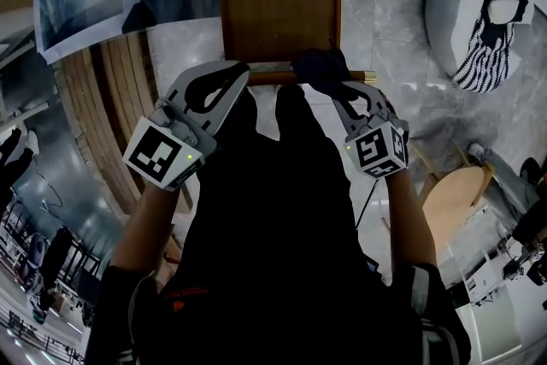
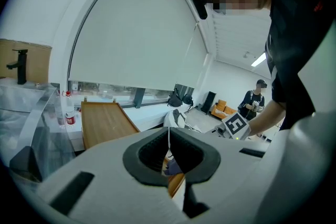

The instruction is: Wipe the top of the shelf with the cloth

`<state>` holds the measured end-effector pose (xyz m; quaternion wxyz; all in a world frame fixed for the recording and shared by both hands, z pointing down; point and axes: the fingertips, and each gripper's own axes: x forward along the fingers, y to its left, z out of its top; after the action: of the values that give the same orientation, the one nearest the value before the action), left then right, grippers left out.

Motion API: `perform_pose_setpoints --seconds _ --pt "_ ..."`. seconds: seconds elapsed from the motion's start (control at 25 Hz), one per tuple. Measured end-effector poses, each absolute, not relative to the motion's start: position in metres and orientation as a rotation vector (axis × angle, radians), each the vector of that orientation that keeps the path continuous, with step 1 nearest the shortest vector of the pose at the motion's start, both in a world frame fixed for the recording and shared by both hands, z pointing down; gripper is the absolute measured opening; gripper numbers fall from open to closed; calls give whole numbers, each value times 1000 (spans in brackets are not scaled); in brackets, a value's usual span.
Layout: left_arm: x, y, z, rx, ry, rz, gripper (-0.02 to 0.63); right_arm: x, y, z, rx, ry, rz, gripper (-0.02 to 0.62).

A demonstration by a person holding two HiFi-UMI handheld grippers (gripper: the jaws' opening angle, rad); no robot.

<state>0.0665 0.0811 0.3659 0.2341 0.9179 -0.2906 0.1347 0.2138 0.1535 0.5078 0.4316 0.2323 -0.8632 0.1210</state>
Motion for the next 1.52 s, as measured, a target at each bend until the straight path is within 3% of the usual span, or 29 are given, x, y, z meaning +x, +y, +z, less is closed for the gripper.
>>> perform_pose_setpoints --seconds 0.96,1.2,1.52 --pt "60 74 369 2513 -789 351 26 292 124 501 805 -1980 301 71" --pt "29 70 365 2495 -851 321 26 265 92 479 829 -2026 258 71" --pt "-27 63 366 2453 -934 296 26 169 52 468 699 -2130 148 71"
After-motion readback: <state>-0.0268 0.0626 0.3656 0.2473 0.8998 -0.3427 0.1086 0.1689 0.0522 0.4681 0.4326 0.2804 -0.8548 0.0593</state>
